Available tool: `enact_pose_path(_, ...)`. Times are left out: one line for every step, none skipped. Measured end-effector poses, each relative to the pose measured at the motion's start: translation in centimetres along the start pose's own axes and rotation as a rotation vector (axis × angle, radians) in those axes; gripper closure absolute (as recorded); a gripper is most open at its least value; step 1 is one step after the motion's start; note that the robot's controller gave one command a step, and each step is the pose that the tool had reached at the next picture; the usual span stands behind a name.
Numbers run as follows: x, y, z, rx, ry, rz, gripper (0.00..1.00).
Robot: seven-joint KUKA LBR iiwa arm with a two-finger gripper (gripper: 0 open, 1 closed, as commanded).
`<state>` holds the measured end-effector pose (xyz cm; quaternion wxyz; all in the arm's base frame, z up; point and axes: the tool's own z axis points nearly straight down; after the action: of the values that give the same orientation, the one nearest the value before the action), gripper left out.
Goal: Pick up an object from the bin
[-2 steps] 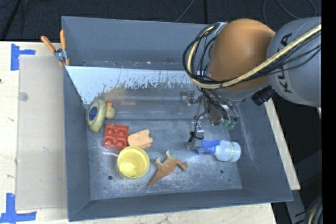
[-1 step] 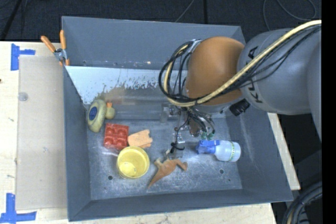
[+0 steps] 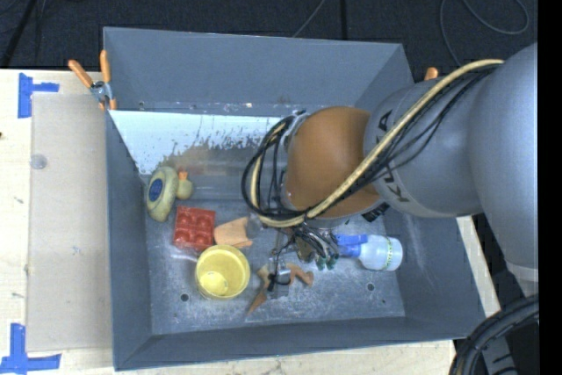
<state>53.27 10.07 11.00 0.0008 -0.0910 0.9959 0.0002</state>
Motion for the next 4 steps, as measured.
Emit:
enact_pose_path(1.1,-5.2,4.1,0.0,0.002,-0.058,1.0)
enact_pose_path(1.1,-5.2,4.1,0.0,0.003,-0.057,1.0)
enact_pose_path(2.2,-6.4,-7.6,-0.001,0.003,-0.049,1.0)
enact_pose_path(2.2,-6.4,-7.6,-0.001,0.003,-0.049,1.0)
